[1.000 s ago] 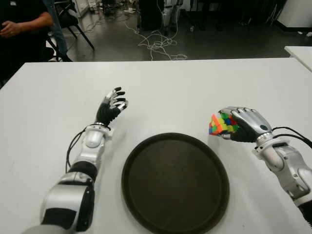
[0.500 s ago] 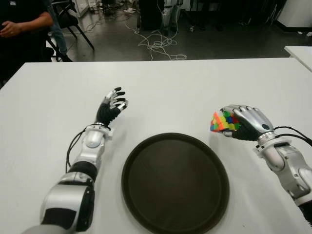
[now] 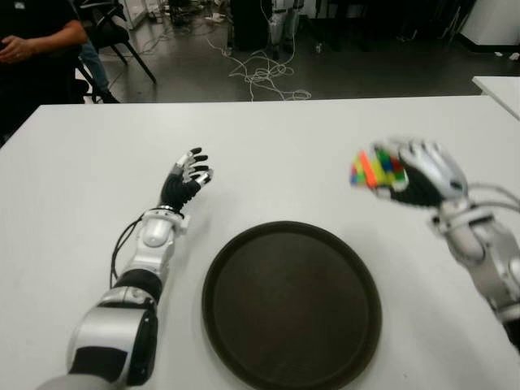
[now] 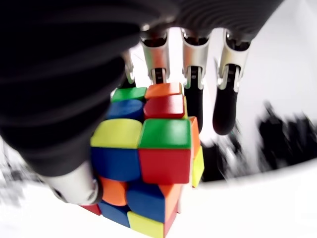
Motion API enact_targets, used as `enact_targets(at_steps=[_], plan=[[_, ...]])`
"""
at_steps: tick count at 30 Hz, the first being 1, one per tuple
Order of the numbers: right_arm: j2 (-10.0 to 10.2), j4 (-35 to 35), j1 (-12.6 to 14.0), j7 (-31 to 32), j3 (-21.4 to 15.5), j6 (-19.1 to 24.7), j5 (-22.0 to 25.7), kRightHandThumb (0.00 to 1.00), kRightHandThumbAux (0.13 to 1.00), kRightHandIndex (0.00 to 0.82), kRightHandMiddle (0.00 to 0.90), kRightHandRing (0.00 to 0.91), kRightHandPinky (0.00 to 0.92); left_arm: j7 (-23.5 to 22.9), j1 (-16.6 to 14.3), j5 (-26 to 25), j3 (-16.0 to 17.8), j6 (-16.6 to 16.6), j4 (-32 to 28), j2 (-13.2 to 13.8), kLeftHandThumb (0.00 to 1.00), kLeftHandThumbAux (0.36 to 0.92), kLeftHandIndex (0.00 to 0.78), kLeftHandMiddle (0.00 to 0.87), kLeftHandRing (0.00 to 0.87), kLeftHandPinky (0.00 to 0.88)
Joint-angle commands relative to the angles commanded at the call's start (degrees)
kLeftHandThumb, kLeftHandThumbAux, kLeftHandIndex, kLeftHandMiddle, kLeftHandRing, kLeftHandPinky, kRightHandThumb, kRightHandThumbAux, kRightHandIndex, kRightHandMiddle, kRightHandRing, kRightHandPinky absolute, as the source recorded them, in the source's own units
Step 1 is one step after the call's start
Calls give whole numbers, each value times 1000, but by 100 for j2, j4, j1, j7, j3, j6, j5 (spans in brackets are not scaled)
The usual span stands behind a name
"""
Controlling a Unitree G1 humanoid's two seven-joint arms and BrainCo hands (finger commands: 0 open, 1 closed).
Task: Pick up the Rubik's Cube and put it in the plate
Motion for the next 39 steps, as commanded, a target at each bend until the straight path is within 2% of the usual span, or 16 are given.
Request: enact_targets(at_steps=[2, 5, 8, 11, 15, 18, 23, 29, 33, 39], plan=[[156, -100, -89, -5, 178, -49, -107, 688, 738, 415, 523, 543, 536, 19, -10, 7, -3, -3, 13, -2, 178, 640, 130, 201, 195, 163], [321, -180, -75, -65, 392, -155, -194, 689, 737, 415, 513, 534, 535, 53, -19, 22, -11, -11, 24, -4, 178, 630, 135, 209, 200, 153], [602, 90, -108, -199, 739, -347, -287, 690, 737, 415, 510, 532, 538, 80, -26, 36, -21, -13, 40, -3, 179, 621, 136, 209, 201, 161], [741, 288, -150, -247, 911, -476, -326, 691, 736, 415, 505, 529, 539, 86, -30, 37, -26, -16, 46, -4, 180, 614, 134, 204, 202, 171], [884, 232, -104, 81, 1193, -870, -74, 692, 736, 415, 502, 533, 552, 42, -25, 6, -13, -38, 28, -16, 180, 613, 127, 195, 197, 168], [854, 135, -110, 566, 1274, -1102, 306, 693, 736, 414, 502, 536, 560, 20, -22, -10, -6, -48, 14, -23, 183, 622, 125, 197, 198, 172], [839, 133, -112, 1306, 1336, -1390, 907, 696, 734, 413, 474, 492, 515, -2, -19, -19, -2, -47, -2, -30, 178, 630, 125, 203, 194, 145], [894, 521, -86, 1965, 1478, -1688, 1457, 697, 734, 413, 460, 469, 493, -52, -8, -45, 8, -69, -24, -55, 185, 619, 128, 201, 196, 146], [840, 555, -157, 2653, 1495, -1515, 1812, 698, 734, 413, 456, 459, 483, -107, 5, -59, 9, -107, -62, -60, 175, 618, 125, 195, 194, 152], [729, 379, -238, 3386, 1476, -1162, 1871, 697, 735, 412, 459, 453, 466, -82, 17, -31, -2, -112, -88, -56, 167, 635, 130, 194, 193, 168]])
